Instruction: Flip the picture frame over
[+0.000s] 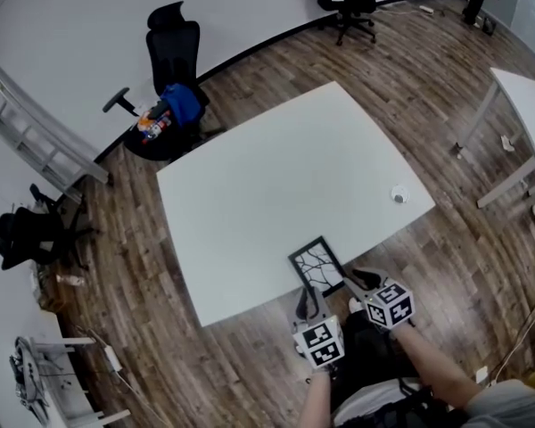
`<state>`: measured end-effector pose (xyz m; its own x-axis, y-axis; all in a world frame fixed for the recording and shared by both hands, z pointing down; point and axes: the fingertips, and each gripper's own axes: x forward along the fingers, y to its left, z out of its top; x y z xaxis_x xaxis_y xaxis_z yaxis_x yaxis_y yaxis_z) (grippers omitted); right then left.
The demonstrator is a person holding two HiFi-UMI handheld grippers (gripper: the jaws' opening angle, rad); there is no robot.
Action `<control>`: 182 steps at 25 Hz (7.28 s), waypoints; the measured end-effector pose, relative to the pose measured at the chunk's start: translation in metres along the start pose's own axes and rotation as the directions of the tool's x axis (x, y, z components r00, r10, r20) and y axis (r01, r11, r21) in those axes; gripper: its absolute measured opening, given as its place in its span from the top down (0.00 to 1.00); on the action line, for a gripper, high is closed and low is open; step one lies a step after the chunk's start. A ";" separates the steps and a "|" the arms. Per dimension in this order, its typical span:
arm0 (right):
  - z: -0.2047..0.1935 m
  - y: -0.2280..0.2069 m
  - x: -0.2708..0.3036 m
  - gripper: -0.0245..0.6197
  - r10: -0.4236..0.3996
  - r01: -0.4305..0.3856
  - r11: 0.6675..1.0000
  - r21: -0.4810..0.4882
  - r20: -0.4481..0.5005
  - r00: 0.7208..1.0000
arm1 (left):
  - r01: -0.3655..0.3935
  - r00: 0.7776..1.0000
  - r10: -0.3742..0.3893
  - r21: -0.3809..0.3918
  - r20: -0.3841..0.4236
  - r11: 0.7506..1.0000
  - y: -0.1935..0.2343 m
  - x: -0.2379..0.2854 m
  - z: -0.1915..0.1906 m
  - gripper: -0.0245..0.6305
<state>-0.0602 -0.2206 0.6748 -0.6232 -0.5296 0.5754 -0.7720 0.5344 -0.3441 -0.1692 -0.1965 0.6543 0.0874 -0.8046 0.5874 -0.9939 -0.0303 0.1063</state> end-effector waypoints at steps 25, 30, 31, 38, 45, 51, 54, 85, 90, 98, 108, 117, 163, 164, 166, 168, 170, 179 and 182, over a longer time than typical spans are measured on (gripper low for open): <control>-0.011 0.014 0.039 0.73 0.427 -0.365 0.856 0.365 -0.103 0.898 | -0.049 0.983 0.017 -0.175 -0.182 0.983 0.020 0.032 -0.028 0.88; -0.007 0.009 0.036 0.80 0.424 -0.365 0.848 0.385 -0.078 0.902 | -0.043 0.984 0.012 -0.172 -0.179 0.984 0.018 0.037 -0.028 0.88; -0.004 0.009 0.035 0.81 0.425 -0.369 0.843 0.392 -0.064 0.903 | -0.042 0.984 0.009 -0.176 -0.180 0.984 0.018 0.037 -0.027 0.88; 0.012 0.010 0.032 0.83 0.398 -0.354 0.862 0.363 -0.051 0.916 | -0.021 0.983 -0.016 -0.199 -0.184 0.980 0.017 0.037 -0.026 0.88; 0.027 0.014 0.026 0.83 0.362 -0.337 0.891 0.305 -0.026 0.932 | 0.045 0.985 -0.083 -0.246 -0.149 0.968 0.008 0.032 -0.010 0.88; 0.045 0.021 0.020 0.83 0.304 -0.296 0.938 0.180 -0.020 0.952 | 0.128 0.981 -0.159 -0.249 -0.109 0.960 -0.008 0.036 0.031 0.86; 0.050 0.027 0.017 0.84 0.288 -0.285 0.948 0.143 -0.002 0.958 | 0.147 0.977 -0.182 -0.262 -0.114 0.954 -0.014 0.038 0.037 0.86; 0.061 0.103 -0.005 0.84 0.136 0.056 0.692 -0.720 0.206 0.969 | 0.159 0.940 -0.300 -0.567 -0.164 0.808 -0.009 0.027 0.058 0.72; 0.055 0.111 -0.005 0.84 0.184 0.007 0.669 -0.743 0.175 0.967 | 0.159 0.936 -0.316 -0.613 -0.156 0.774 -0.005 0.024 0.053 0.75; 0.062 0.118 -0.024 0.80 0.330 -0.180 0.726 -0.664 0.106 0.938 | 0.168 0.926 -0.338 -0.621 -0.166 0.765 0.007 0.024 0.055 0.78; 0.047 0.044 0.035 0.82 0.187 -0.210 0.913 -0.349 -0.098 0.977 | 0.143 0.922 -0.311 -0.544 -0.231 0.827 0.026 0.027 0.041 0.85; 0.028 0.025 0.076 0.82 0.118 -0.159 0.972 -0.174 -0.222 0.968 | 0.131 0.924 -0.298 -0.533 -0.241 0.836 0.038 0.038 0.035 0.85; 0.041 0.034 0.087 0.87 -0.016 -0.009 0.982 -0.187 -0.131 0.991 | -0.152 0.983 0.137 -0.119 -0.125 0.981 0.085 0.054 0.003 0.85; 0.042 0.034 0.086 0.87 -0.016 -0.007 0.983 -0.185 -0.124 0.992 | -0.149 0.983 0.135 -0.119 -0.120 0.982 0.083 0.052 0.005 0.86; 0.047 0.034 0.082 0.87 -0.012 -0.007 0.983 -0.182 -0.104 0.994 | -0.145 0.985 0.132 -0.119 -0.112 0.982 0.081 0.048 0.008 0.85; 0.056 0.039 0.078 0.87 -0.002 -0.012 0.982 -0.189 -0.076 0.997 | -0.143 0.986 0.131 -0.125 -0.099 0.982 0.081 0.043 0.013 0.85; 0.066 0.046 0.073 0.87 0.011 -0.019 0.979 -0.202 -0.040 0.999 | -0.141 0.988 0.131 -0.135 -0.079 0.981 0.082 0.038 0.019 0.85; 0.100 0.072 0.047 0.87 0.074 -0.037 0.961 -0.273 0.128 0.989 | -0.124 0.990 0.130 -0.118 0.049 0.985 0.064 0.008 0.055 0.94; 0.112 0.083 0.038 0.89 0.104 -0.051 0.955 -0.291 0.167 0.980 | -0.119 0.987 0.129 -0.101 0.100 0.988 0.056 -0.002 0.070 0.96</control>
<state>-0.1619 -0.2703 0.5850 -0.7120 -0.5740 0.4045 -0.6690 0.7294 -0.1426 -0.2298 -0.2383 0.6028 -0.0487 -0.8568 0.5133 -0.9852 0.1257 0.1162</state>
